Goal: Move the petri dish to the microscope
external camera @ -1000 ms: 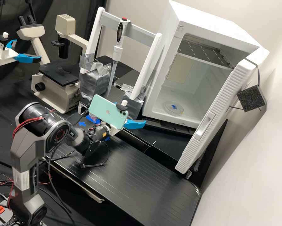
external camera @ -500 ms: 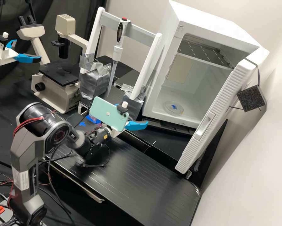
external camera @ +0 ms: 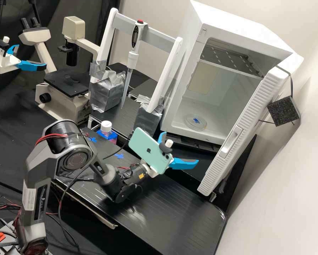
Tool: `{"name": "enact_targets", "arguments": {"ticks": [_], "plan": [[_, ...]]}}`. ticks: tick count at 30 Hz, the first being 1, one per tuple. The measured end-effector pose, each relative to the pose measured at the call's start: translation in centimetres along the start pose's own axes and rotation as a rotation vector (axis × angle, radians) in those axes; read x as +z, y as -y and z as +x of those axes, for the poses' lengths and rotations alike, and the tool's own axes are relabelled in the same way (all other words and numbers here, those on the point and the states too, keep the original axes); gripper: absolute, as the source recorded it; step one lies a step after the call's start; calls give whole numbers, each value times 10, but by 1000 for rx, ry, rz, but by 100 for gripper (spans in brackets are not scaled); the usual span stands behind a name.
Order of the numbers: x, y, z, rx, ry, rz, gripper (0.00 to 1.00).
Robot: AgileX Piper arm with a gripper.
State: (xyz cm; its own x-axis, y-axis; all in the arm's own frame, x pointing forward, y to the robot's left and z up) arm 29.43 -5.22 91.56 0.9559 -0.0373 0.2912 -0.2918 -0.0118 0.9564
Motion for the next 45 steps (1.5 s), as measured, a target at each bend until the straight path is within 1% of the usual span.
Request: {"name": "enact_targets", "arguments": {"ticks": [3, 6, 9, 12, 15, 18, 21, 25, 31, 35, 42, 45], "plan": [[2, -16, 11, 33, -27, 6, 100], [-3, -28, 26, 45, -86, 10, 100], [-10, -35, 46, 9, -150, 16, 100], [-15, -37, 63, -49, -200, 8, 100], [-16, -37, 80, -100, -219, 14, 100], [-15, -34, 94, -149, -215, 11, 100], [-17, -30, 107, -180, -221, -4, 100], [-15, -26, 122, -207, -199, -34, 100], [-15, -25, 139, -240, -205, -86, 100], [-16, -23, 149, -247, -214, -102, 100], [-12, -18, 164, -253, -185, -118, 100], [-8, -12, 169, -261, -173, -120, 100]]}}
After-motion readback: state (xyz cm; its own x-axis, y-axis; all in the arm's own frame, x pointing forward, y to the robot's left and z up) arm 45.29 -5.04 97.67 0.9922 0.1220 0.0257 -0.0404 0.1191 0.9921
